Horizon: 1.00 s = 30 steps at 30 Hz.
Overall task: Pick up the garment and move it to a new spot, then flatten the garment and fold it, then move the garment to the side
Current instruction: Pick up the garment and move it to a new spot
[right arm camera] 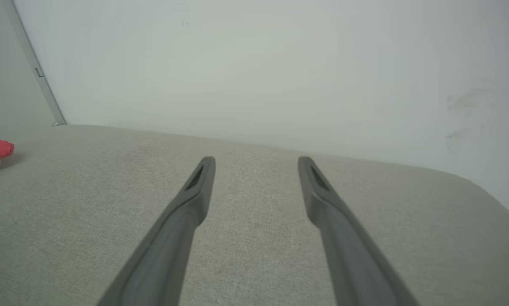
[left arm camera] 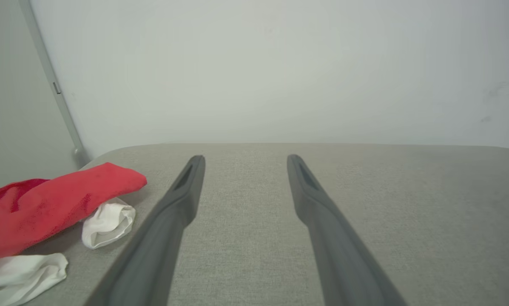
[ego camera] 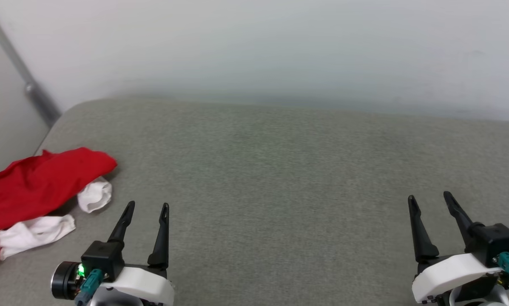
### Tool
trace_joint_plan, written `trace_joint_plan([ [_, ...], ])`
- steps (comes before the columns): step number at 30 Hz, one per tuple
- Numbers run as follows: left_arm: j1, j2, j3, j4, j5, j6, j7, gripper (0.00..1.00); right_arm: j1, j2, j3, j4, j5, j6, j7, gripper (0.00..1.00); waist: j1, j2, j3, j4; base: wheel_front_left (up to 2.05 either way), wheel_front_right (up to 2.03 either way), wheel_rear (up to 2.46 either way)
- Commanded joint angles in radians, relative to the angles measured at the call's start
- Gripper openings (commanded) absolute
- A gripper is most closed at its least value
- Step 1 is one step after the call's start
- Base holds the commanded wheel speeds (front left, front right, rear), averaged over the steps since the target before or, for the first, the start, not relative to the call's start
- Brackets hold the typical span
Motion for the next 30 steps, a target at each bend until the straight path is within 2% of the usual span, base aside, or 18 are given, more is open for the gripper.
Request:
trace_joint_plan([
  [1, -0.006, 0.001, 0.013, 0.000, -0.003, -0.002, -0.003, 1.00, 0.006, 0.003, 0.012, -0.006, 0.007, 0.000, 0.000, 1.00, 0.0000, 0.0000, -0.002, 0.052, 0.00, 0.00, 0.00],
  [14, 0.003, 0.000, 0.064, -0.004, -0.007, 0.004, -0.002, 1.00, -0.003, 0.002, 0.072, -0.019, 0.019, 0.000, -0.001, 1.00, 0.0000, 0.0000, 0.003, 0.263, 0.00, 0.00, 0.00],
  [22, 0.015, -0.001, 0.088, -0.011, -0.004, 0.004, -0.003, 1.00, -0.013, 0.002, 0.102, -0.011, 0.016, 0.000, -0.011, 1.00, 0.0000, 0.0000, 0.002, 0.366, 0.00, 0.00, 0.00],
  [30, 0.026, -0.003, 0.124, -0.027, -0.012, -0.001, -0.003, 1.00, -0.057, 0.002, 0.139, 0.002, 0.014, 0.000, -0.009, 1.00, 0.0000, 0.0000, 0.022, 0.385, 0.00, 0.00, 0.00],
])
